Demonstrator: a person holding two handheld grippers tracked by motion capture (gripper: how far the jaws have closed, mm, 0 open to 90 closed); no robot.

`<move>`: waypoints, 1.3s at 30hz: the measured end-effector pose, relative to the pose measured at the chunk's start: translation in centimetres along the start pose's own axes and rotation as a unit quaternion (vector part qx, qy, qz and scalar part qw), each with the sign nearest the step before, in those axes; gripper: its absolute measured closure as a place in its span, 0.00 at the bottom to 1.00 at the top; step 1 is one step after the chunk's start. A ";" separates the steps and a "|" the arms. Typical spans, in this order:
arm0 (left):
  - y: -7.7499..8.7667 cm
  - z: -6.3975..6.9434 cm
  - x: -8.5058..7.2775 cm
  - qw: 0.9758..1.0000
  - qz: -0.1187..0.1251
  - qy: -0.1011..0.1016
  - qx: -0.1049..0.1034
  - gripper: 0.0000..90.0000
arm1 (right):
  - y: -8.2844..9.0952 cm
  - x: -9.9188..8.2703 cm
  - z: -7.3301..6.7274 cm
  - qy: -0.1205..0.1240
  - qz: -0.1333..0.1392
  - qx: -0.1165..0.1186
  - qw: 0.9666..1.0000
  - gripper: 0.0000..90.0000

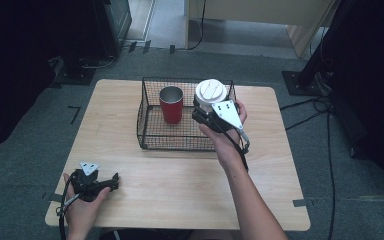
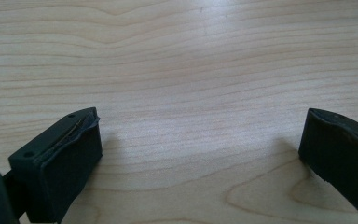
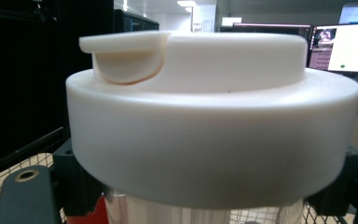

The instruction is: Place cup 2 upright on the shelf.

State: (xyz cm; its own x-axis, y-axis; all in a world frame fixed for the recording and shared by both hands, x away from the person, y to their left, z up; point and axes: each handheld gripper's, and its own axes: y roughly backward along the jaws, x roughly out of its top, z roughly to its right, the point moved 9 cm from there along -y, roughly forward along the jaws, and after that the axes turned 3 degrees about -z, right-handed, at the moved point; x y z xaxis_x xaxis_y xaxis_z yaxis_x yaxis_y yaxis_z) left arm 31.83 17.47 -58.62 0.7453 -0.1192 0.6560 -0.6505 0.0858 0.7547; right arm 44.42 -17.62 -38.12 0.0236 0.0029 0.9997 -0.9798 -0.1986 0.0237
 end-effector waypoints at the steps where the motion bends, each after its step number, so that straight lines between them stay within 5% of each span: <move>1: 0.0 0.0 0.0 1.000 0.000 0.000 0.000 0.00 | -0.3 -0.1 0.0 -0.002 -0.003 -0.001 1.000 0.18; 20: 0.0 0.0 0.0 1.000 0.000 0.001 0.000 0.00 | -5.0 -3.5 1.8 -0.018 -0.055 -0.025 0.998 0.18; 39: 0.0 0.0 0.0 1.000 0.000 0.001 0.000 0.00 | -7.1 -7.3 1.5 -0.006 -0.109 -0.031 0.994 0.18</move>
State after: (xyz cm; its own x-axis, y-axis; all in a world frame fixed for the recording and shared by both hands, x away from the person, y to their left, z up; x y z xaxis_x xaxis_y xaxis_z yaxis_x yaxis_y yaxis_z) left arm 31.83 17.46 -58.62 0.7452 -0.1181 0.6563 -0.6507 0.0860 0.7544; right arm 51.48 -17.75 -45.54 0.2388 0.0271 0.9707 -0.9615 -0.1336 0.2402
